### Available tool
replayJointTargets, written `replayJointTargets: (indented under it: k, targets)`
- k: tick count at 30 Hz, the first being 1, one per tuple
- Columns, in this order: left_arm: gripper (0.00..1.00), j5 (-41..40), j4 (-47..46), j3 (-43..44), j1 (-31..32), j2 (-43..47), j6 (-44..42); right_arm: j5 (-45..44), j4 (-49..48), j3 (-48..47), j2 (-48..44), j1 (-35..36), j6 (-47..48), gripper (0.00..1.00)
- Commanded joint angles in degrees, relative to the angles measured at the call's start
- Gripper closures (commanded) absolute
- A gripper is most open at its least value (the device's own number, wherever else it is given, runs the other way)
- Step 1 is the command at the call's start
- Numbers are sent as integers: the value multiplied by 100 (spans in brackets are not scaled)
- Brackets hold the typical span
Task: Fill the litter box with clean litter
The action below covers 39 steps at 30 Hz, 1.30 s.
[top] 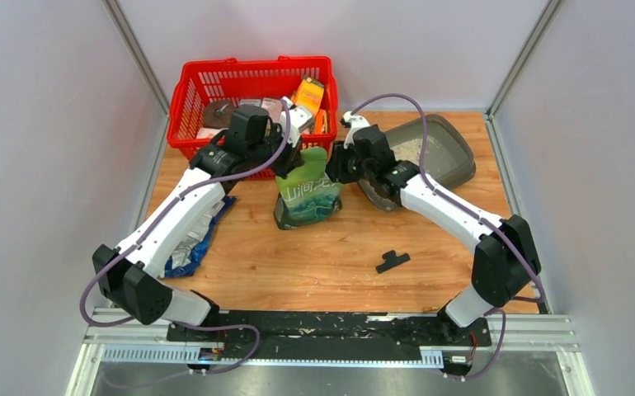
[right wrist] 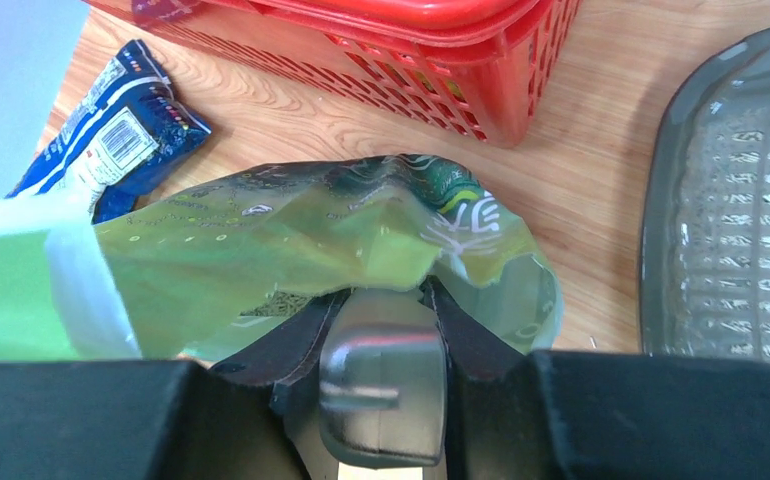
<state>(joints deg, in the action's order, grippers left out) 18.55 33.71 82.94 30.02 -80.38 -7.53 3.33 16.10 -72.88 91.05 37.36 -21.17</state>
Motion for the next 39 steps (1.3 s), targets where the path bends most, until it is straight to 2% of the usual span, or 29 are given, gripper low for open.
replayJointTargets:
  k: [1,4,8,14,25,31,35,39]
  targets:
    - [100,220,-1166,627,-14,216,-11,1598,1160,678,721,175,-493,100]
    - [100,176,-1087,636,-14,198,-152,2258,967,687,783,43,-660,100]
    - [100,149,-937,803,-14,128,-258,3249,369,749,748,-369,-1449,100]
    - [100,88,-709,926,-14,136,-477,4173,-238,635,581,-949,-1732,100]
    - [100,-299,-138,1172,-14,251,-1452,5282,-1494,398,423,-1996,-2970,100]
    - [100,-106,74,1190,-14,426,-2146,5950,-1557,380,511,-2356,-3077,100]
    - [100,166,21,1093,-14,576,-2804,6381,-1522,301,520,-2584,-2850,100]
    - [100,570,-819,733,-14,725,-3412,6504,-1522,301,520,-2813,-3059,100]
